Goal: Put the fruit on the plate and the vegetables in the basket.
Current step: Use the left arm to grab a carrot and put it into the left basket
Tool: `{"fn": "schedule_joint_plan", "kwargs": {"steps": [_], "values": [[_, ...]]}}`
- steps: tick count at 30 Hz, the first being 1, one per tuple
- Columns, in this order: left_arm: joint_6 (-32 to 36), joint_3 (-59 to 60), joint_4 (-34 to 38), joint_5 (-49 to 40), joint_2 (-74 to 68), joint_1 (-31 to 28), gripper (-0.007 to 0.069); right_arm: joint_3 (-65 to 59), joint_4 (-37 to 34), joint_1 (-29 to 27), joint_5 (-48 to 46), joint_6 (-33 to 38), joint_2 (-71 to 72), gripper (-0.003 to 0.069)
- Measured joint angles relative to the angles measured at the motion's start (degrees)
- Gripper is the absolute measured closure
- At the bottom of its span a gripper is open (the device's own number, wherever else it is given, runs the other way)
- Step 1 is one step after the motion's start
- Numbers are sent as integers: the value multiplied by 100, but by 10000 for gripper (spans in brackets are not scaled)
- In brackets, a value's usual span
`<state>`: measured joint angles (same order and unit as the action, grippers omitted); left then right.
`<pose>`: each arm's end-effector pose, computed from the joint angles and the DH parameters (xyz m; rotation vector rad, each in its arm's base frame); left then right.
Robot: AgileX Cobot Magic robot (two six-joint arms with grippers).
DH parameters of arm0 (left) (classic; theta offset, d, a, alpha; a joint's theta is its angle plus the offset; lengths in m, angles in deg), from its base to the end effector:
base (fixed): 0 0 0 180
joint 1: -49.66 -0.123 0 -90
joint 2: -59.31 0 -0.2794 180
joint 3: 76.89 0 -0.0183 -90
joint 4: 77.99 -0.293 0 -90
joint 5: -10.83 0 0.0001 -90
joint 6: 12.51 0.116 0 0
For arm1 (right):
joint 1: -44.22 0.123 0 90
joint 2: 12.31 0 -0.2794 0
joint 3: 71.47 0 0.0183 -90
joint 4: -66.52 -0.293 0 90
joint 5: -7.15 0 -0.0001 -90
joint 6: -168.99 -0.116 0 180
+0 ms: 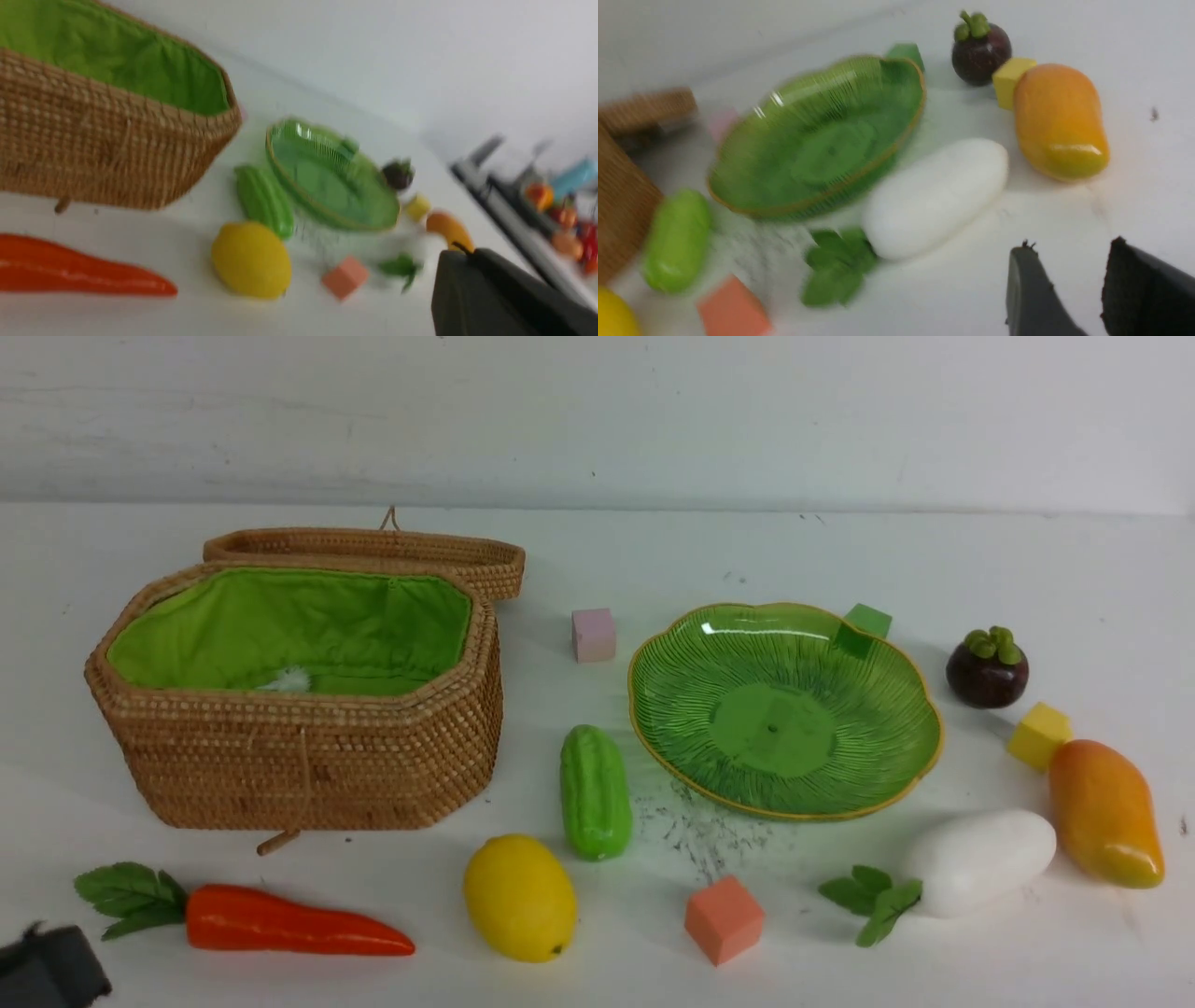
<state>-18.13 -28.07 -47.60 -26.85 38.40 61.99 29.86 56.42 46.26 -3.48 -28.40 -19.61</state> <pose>0.1045 -0.0596 0.3157 -0.0639 1.8678 -0.8085 0.1288 0.0084 0.1842 0.3480 1.6639 0.4115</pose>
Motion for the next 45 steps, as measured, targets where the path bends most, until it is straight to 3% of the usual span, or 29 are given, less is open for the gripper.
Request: {"fn": "schedule_joint_plan", "kwargs": {"steps": [3, 9, 12, 15, 18, 20, 22, 26, 31, 37, 43, 45], "values": [[395, -672, -25, -1087, -887, 0, 638, 0, -522, 0, 756, -388, 0, 418], [770, -1011, -45, -1283, -2050, 0, 638, 0, -973, 0, 1686, -868, 0, 418], [1231, -1034, -51, -1299, -2306, 0, 638, 126, -993, 0, 1259, -1177, 0, 431], [1783, -1255, -93, -1544, -2494, 0, 638, 950, -742, 217, -118, -1177, -162, 487], [2026, -1556, -174, -1895, -2596, 0, 638, 1949, -536, 557, -1356, -598, -561, 531], [2171, -1922, -355, -2320, -2748, 0, 638, 3240, -503, 1095, -2782, 452, -1166, 568], [2210, -2100, -472, -2571, -2865, 0, 638, 4106, -573, 1467, -3802, 1063, -1662, 578], [2401, -2273, -599, -2757, -2957, 0, 638, 5356, -845, 2003, -5206, 1739, -2462, 580], [2754, -2298, -972, -2834, -3109, 442, 638, 6116, -1204, 2261, -5744, 2314, -2911, 577], [3012, -2484, -2073, -2930, -4293, 1504, 638, 6426, -1647, 2274, -5833, 3430, -3006, 567], [3430, -2833, -2627, -2719, -5550, 1623, 627, 6445, -1788, 2274, -5947, 4111, -3006, 560], [3839, -2898, -2809, -2542, -5998, 1623, 586, 6445, -1788, 2274, -5961, 4236, -3006, 556]]}}
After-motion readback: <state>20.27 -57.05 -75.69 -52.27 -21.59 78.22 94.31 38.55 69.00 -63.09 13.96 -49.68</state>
